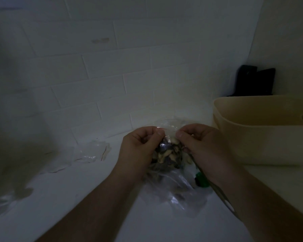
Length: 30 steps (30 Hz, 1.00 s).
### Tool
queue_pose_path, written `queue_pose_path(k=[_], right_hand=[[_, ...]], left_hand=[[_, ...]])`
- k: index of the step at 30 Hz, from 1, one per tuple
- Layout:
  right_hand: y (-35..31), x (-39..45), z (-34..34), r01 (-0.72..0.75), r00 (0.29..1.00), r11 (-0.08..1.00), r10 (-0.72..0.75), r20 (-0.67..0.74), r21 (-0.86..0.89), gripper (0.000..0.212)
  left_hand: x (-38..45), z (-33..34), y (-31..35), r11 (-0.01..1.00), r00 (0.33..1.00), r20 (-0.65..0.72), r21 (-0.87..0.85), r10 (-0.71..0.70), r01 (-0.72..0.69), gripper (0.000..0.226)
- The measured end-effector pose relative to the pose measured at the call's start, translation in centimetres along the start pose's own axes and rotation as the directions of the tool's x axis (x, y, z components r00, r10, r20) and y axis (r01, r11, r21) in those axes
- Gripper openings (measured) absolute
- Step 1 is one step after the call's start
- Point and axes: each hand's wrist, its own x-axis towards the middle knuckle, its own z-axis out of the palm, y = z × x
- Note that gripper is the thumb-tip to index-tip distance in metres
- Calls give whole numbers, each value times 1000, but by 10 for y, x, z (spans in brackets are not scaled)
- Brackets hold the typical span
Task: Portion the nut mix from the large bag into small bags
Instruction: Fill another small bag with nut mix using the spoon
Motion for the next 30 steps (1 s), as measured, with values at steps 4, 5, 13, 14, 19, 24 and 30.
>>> queue_pose_path(k=[4, 5, 13, 14, 19, 24, 30], right_hand=[[1, 0, -1, -12, 1000, 1000, 12, 7, 7, 9], [0, -1, -1, -18, 1000, 1000, 17, 19, 12, 10], [-2, -2, -1, -23, 999, 1000, 23, 26, 5, 11], [-2, -2, -1, -17, 1000, 1000, 18, 26, -6, 12], [-3, -3, -1, -4, 999, 999, 6, 54, -41, 9], [-6, -4, 1, -4, 997, 1000, 6, 80, -22, 11], [-6, -5, 2, 13, 995, 1000, -14, 94, 14, 10]], left_hand=[[-2, 2, 1, 1000, 1000, 18, -13, -5, 5, 21], [-2, 2, 2, 1000, 1000, 23, -13, 2, -1, 24], [0, 1, 0, 999, 998, 53, -32, 14, -12, 25], [-1, 2, 0, 999, 997, 71, -32, 10, -8, 25], [-2, 3, 0, 999, 997, 81, -32, 9, -6, 23], [-2, 2, -1, 999, 999, 35, -32, 11, -10, 14], [-5, 6, 2, 998, 994, 113, -68, -2, 10, 15]])
